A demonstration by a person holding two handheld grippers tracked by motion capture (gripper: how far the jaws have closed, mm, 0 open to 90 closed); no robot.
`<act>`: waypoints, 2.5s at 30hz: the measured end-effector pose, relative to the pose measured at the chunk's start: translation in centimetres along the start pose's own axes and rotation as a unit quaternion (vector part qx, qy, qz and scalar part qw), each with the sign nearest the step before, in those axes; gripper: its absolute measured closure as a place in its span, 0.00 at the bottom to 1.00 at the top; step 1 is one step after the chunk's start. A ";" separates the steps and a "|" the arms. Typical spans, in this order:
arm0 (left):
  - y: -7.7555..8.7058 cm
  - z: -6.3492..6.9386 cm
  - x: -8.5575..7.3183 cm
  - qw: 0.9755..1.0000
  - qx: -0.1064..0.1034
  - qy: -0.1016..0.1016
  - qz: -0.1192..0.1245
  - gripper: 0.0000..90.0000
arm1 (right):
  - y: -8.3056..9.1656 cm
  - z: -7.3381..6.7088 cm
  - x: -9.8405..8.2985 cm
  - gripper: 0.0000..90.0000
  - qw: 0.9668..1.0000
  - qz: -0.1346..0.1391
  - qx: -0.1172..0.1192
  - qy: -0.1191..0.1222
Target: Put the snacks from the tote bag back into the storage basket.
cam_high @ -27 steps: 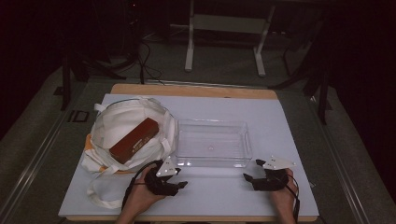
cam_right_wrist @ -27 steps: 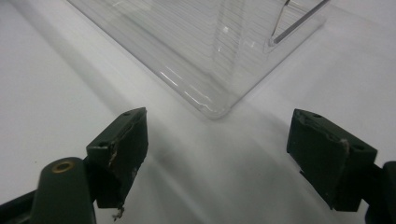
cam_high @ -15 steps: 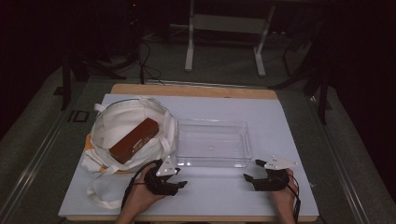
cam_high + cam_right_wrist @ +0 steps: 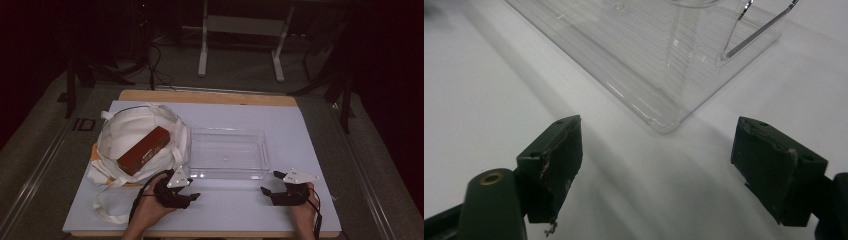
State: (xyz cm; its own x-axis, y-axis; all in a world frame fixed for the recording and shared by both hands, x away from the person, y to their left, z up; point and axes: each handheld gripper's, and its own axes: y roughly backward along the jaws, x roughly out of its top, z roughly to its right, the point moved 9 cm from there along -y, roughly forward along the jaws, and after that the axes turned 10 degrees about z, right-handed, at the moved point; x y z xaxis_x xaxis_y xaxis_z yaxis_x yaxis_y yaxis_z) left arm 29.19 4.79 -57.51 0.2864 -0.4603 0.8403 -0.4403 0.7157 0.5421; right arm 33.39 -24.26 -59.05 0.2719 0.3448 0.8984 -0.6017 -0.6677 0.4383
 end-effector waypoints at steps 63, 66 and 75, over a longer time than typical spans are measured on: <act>4.5 -0.5 3.5 0.998 -0.017 -0.060 0.004 0.48 | 0.3 -0.1 0.2 0.23 1.000 0.016 0.003 0.000; 4.7 -0.7 3.6 0.998 -0.016 -0.062 0.006 0.48 | 0.3 -0.1 0.2 0.23 1.000 0.016 0.005 -0.002; 5.5 -1.0 3.9 0.998 -0.015 -0.065 0.011 0.48 | 0.3 -0.1 0.2 0.23 1.000 0.018 0.009 -0.004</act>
State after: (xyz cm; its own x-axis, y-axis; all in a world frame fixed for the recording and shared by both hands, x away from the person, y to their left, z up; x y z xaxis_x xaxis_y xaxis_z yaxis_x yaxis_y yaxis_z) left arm 28.77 7.44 -51.23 0.1627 -0.5079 0.8459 -0.4195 0.7404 0.5252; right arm 33.22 -24.37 -58.70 0.2566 0.3140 0.9141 -0.5978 -0.6916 0.4054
